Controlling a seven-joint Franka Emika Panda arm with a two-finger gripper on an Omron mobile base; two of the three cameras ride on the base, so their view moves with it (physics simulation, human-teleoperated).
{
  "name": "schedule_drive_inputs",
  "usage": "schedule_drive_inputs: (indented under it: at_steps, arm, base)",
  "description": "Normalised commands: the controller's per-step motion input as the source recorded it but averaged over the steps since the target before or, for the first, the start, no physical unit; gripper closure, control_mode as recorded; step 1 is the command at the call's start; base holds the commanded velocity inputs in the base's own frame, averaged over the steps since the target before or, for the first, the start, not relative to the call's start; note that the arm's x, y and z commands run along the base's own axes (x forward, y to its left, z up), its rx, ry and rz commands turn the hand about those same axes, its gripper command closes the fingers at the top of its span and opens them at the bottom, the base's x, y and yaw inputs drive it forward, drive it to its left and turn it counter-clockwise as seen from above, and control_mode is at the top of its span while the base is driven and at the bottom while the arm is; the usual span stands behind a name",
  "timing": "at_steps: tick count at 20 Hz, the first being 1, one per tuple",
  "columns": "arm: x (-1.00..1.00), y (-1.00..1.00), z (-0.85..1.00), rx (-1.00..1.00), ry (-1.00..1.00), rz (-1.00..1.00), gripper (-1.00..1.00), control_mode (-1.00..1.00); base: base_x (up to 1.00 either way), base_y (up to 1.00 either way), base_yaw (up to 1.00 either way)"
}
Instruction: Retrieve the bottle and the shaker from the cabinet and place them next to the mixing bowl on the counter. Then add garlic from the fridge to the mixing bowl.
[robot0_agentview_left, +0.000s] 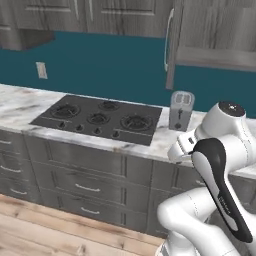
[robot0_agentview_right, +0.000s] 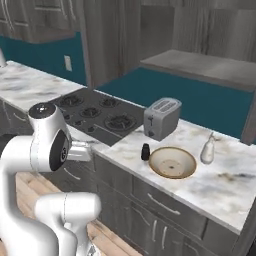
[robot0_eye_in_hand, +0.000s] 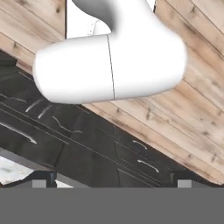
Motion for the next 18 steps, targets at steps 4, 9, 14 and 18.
schedule_drive_inputs:
  at_steps: [4, 9, 14, 18]
  arm:
    - [0.0, 0.0, 0.0, 0.0, 0.0, 0.0, -1.0, 1.0]
    - [0.0, 0.0, 0.0, 0.0, 0.0, 0.0, -1.0, 1.0]
    - [0.0, 0.0, 0.0, 0.0, 0.0, 0.0, -1.0, 1.0]
    - [0.0, 0.0, 0.0, 0.0, 0.0, 0.0, -1.0, 1.0]
  base:
    - [0.0, 0.0, 0.47]
    - [0.0, 0.0, 0.48]
    - [0.0, 0.0, 0.48]
    - [0.0, 0.0, 0.46]
